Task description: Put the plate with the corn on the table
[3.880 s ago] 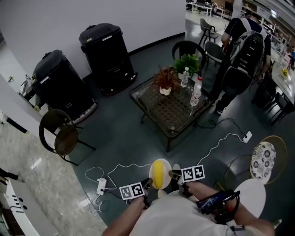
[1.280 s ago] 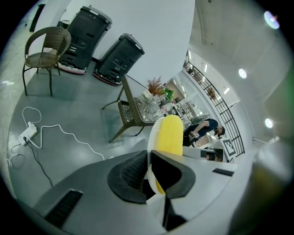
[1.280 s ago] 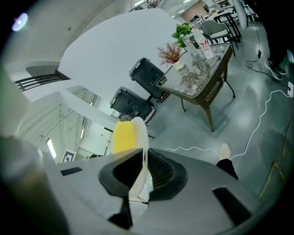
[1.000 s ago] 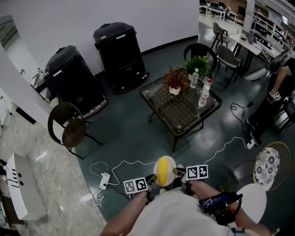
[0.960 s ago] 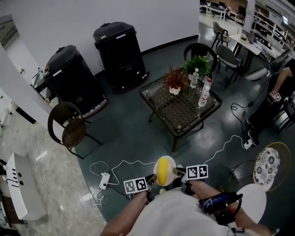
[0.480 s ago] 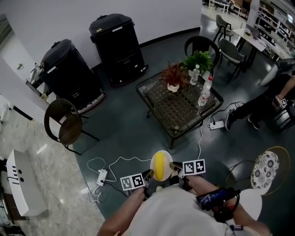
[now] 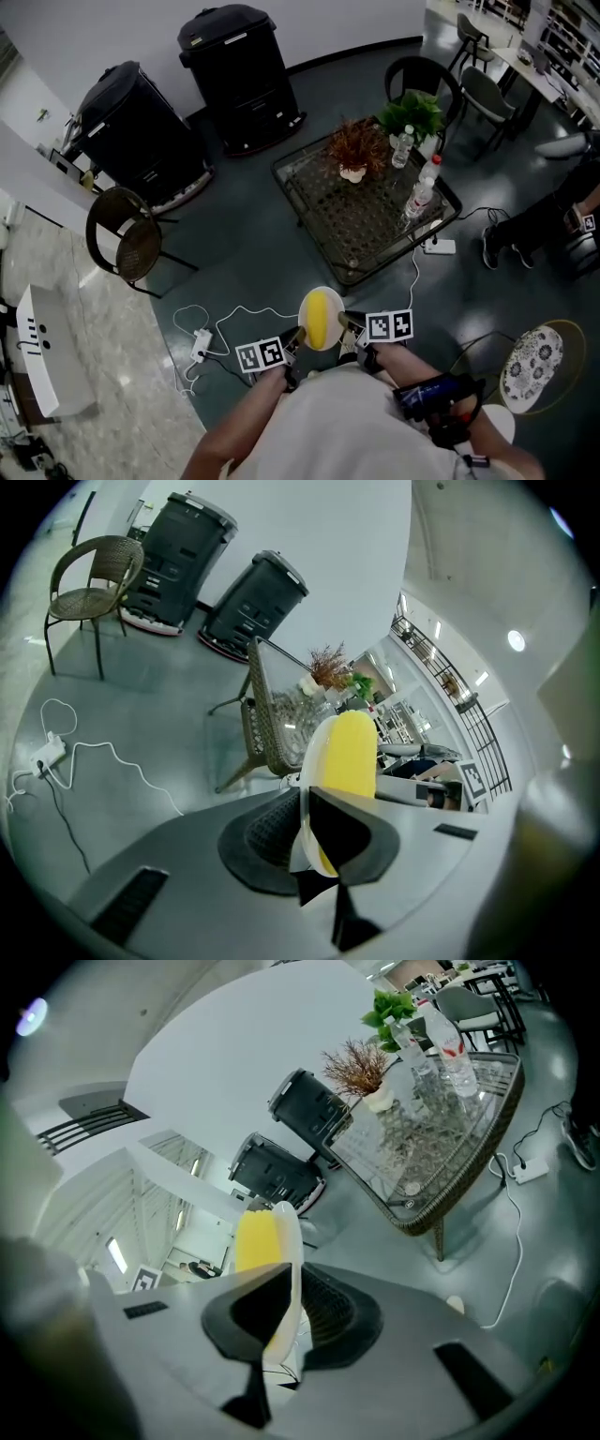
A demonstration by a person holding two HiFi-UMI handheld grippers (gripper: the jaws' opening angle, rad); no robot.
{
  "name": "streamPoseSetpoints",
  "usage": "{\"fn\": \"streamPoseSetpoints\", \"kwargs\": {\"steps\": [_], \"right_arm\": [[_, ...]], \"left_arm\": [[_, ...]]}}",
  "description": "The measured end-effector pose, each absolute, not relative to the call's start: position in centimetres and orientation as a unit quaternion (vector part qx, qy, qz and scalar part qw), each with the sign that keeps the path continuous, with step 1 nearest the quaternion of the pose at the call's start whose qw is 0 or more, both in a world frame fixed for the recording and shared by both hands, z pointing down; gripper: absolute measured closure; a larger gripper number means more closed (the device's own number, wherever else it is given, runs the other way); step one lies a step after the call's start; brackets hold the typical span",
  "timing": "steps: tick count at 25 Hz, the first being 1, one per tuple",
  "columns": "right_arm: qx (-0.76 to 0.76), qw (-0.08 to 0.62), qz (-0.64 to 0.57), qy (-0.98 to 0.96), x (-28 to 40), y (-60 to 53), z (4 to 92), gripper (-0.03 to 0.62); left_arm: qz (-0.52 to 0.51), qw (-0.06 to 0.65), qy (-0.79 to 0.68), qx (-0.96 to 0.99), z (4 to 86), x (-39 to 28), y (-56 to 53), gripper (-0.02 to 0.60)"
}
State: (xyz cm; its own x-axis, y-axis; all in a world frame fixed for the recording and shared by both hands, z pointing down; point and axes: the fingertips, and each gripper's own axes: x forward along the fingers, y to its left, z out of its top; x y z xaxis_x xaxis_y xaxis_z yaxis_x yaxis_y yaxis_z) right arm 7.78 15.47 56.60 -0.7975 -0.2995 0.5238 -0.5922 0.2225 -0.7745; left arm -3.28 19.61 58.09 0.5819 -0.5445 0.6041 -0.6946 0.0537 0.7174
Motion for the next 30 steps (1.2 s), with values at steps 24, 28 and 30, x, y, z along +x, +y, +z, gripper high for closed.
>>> {"fn": "streamPoseSetpoints", "kwargs": {"steps": [24,28,30], "right_arm": [[0.281,0.136,0.549,-0.775,5.8,3.8,57.0,0.553],[0.298,0.124,0.555,-0.767,4.1,1.8,56.9,0.553],[0.309,0.118,0.555,-0.763,3.1,0.7,56.9,0.553]], "left_arm": [[0.053,0.574,-0.46,0.676,58.8,-5.0,8.3,0.548],[0.064,0.571,-0.444,0.688,58.7,-6.9,5.6,0.548],[0.07,0.57,-0.433,0.695,58.5,-8.0,4.2,0.548]]}}
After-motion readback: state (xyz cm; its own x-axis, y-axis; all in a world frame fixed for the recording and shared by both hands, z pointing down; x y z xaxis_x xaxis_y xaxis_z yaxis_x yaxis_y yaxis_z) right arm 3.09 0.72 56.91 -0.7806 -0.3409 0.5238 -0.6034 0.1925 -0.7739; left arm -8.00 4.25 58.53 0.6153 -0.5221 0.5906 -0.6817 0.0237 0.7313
